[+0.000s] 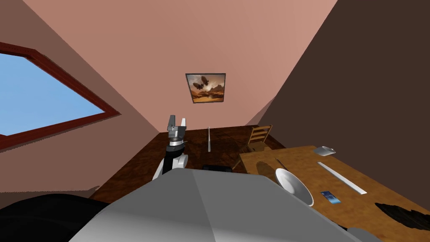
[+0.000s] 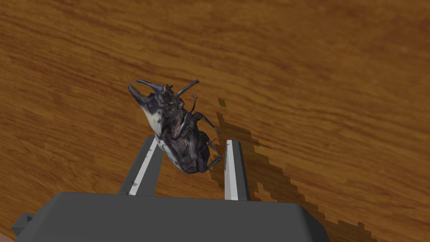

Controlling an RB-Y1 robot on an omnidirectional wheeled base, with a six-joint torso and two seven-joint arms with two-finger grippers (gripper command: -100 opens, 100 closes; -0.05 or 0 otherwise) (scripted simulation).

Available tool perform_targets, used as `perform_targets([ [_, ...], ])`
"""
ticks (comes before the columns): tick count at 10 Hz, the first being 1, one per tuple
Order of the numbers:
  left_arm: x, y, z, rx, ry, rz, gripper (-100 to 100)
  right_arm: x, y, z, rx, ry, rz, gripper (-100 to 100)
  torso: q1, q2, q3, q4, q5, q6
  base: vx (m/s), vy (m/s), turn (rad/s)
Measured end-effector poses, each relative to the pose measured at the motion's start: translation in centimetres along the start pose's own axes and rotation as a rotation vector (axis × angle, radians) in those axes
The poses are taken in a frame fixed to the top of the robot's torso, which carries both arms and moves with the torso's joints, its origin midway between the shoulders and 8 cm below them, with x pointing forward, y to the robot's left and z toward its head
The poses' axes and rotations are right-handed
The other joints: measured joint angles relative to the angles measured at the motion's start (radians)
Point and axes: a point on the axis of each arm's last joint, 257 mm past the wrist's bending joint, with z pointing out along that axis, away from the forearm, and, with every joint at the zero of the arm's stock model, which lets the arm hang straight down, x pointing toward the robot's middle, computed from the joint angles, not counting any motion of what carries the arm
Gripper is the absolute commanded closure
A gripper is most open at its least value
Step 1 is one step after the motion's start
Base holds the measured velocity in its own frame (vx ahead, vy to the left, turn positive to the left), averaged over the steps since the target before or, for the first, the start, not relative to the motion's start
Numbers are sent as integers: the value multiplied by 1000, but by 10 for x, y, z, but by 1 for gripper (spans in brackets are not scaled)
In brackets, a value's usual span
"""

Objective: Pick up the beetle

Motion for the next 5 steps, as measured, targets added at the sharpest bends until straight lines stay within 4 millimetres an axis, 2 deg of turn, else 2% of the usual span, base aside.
perform_targets([
  [1, 0, 0, 0, 0, 0, 0, 0, -1, -2, -1, 0, -3, 2, 100, -1, 0, 0, 1, 0, -2, 53, 9, -54],
  [3, 0, 0, 0, 0, 0, 0, 0, -8, -10, -4, 2, -16, -33, 100, -3, 2, 1, 0, 0, 0, 87, 17, -218],
  [4, 0, 0, 0, 0, 0, 0, 0, -8, -13, -6, 3, -19, -50, 100, -3, 2, 1, 0, 0, -1, 36, 16, -31],
  [5, 0, 0, 0, 0, 0, 0, 0, -7, -13, -6, 2, -18, -54, 0, -3, 4, 2, 1, -1, -2, 6, 3, 4],
])
